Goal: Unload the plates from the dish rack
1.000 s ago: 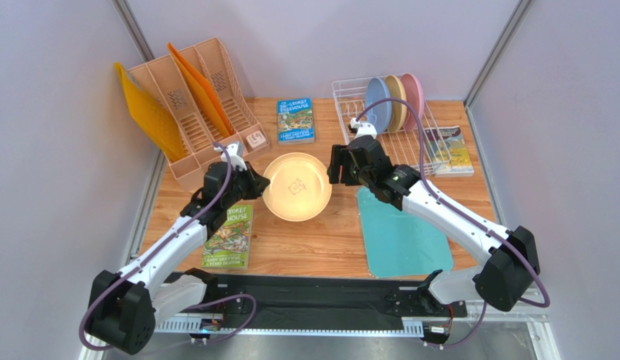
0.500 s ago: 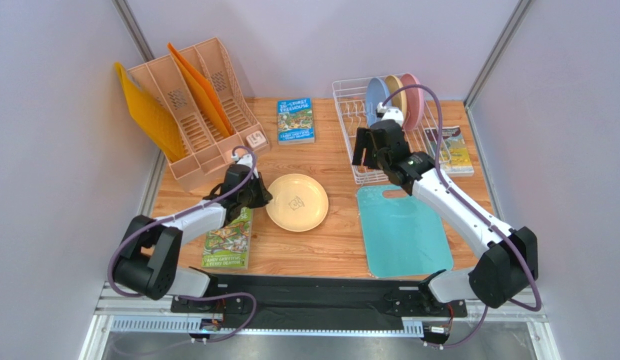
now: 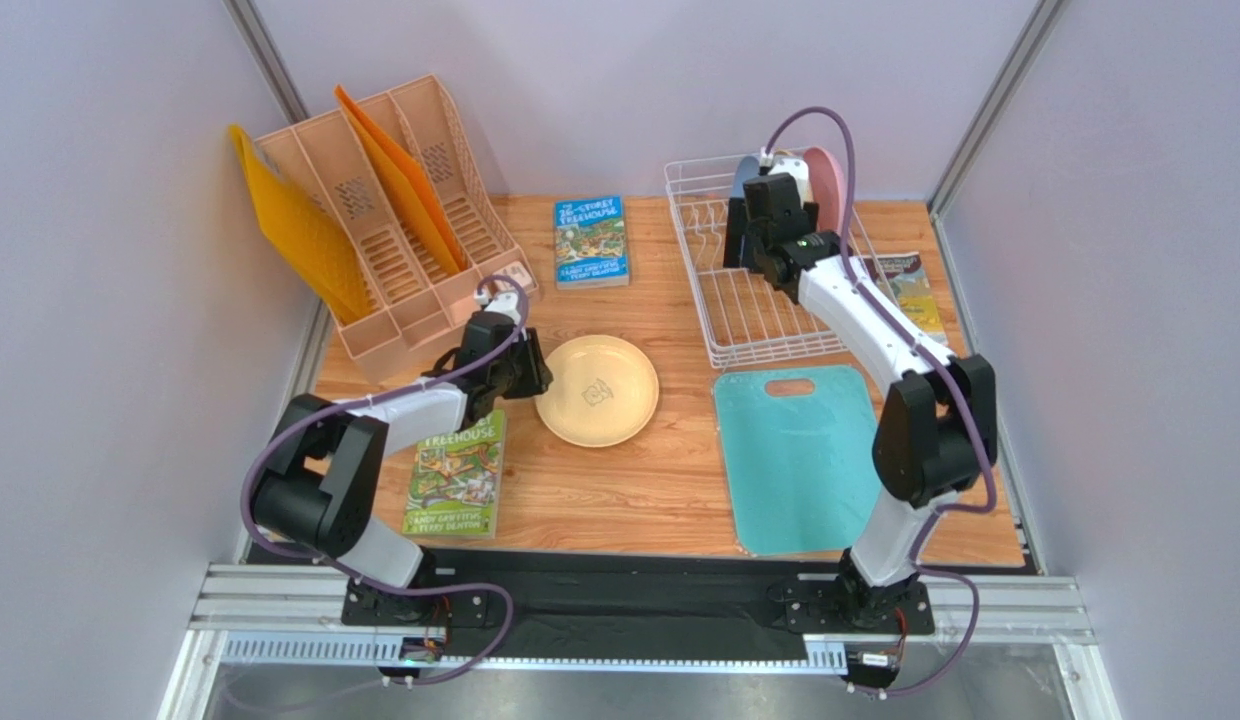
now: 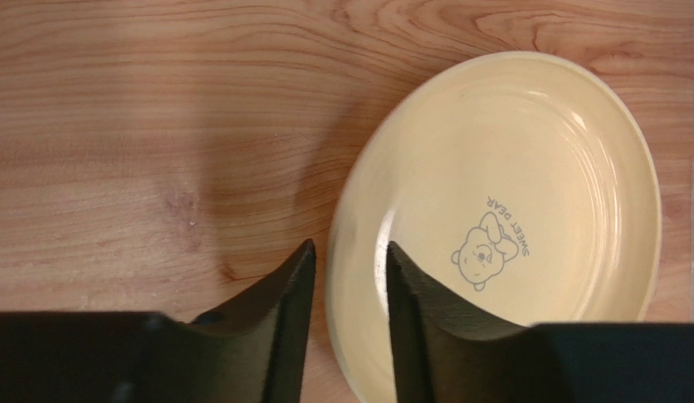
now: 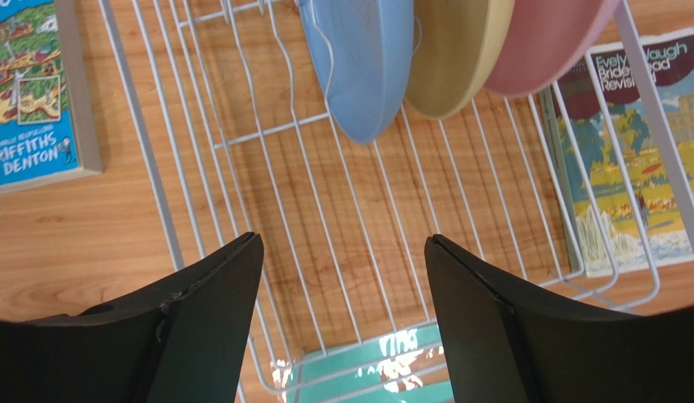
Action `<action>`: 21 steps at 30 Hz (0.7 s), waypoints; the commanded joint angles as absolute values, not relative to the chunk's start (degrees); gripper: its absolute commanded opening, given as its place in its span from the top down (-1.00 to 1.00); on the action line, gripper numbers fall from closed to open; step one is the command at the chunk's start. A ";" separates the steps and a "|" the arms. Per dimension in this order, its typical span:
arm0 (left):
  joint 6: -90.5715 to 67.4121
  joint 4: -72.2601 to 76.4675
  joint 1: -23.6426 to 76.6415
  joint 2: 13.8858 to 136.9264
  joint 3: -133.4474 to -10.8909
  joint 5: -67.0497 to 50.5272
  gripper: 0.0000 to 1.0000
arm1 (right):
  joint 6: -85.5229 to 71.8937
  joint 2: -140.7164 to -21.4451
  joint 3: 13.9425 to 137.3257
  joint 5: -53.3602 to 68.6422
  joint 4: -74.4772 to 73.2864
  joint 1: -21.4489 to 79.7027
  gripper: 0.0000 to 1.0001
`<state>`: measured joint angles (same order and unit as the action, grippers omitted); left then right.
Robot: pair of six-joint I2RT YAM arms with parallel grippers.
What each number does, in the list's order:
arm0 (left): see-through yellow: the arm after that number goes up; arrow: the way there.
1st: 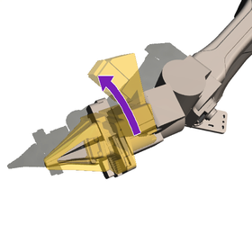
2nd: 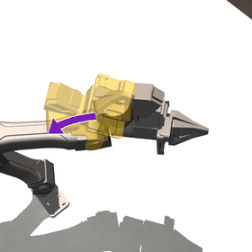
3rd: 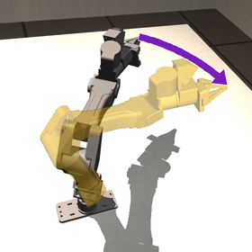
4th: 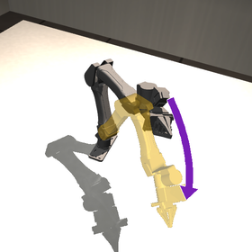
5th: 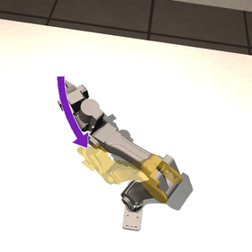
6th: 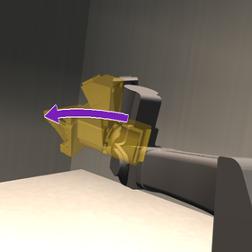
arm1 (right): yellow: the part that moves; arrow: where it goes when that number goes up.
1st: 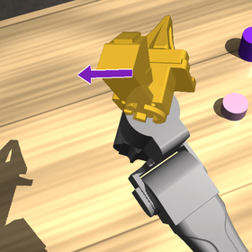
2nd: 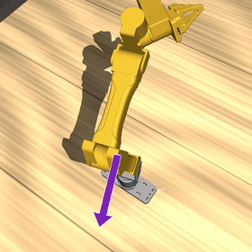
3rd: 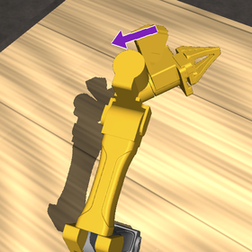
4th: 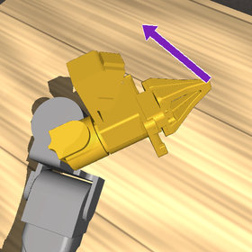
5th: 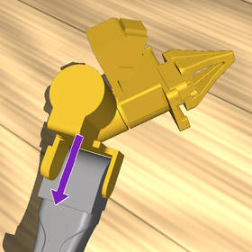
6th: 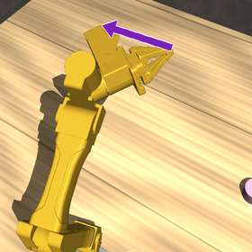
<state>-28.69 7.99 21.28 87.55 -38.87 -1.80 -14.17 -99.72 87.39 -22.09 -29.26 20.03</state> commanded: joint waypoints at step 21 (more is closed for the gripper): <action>-21.71 -8.79 21.36 61.44 -44.21 8.27 -0.79 | 1.74 -127.78 122.51 -28.56 -29.00 16.08 -0.40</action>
